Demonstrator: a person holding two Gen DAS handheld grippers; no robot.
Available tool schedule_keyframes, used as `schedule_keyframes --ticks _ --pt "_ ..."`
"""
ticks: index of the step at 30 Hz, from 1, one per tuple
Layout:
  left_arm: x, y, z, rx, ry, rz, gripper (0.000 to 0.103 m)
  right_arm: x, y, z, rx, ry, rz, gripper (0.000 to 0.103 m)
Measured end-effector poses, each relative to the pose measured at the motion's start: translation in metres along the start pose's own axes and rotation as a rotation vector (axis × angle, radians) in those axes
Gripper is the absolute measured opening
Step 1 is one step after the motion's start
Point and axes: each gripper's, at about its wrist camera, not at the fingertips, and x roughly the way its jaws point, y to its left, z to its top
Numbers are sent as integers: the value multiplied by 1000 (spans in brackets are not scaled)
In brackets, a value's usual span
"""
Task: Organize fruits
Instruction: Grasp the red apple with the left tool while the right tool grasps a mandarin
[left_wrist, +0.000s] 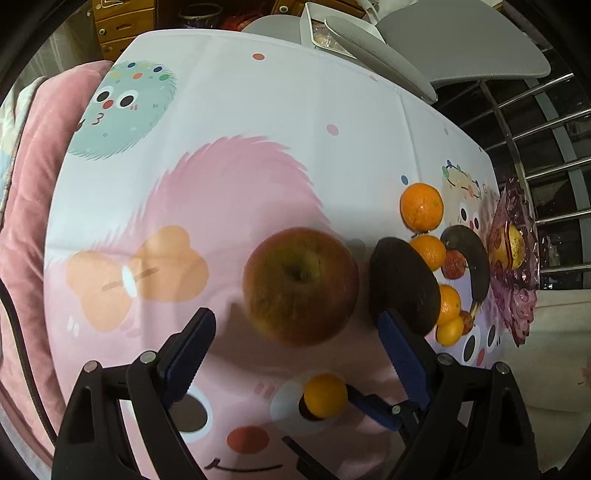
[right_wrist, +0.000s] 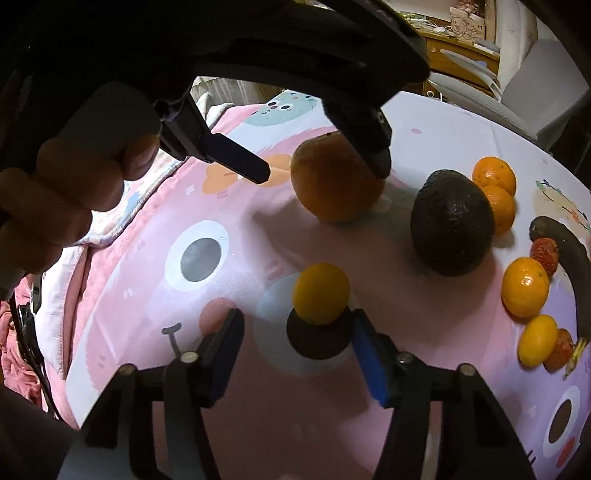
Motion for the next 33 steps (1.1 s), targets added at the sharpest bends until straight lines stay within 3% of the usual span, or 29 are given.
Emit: schedule_keyframes --ticks 12,23,33 --pt "15 1 10 -24 -21 -56 65 0 -8 4 -11 -56 -39 35" --pt "10 5 6 -20 -42 -54 65 0 -8 11 17 -36 -34 30" --pt "-15 9 -23 -12 -63 -29 65 -19 -8 3 47 -76 -64 30"
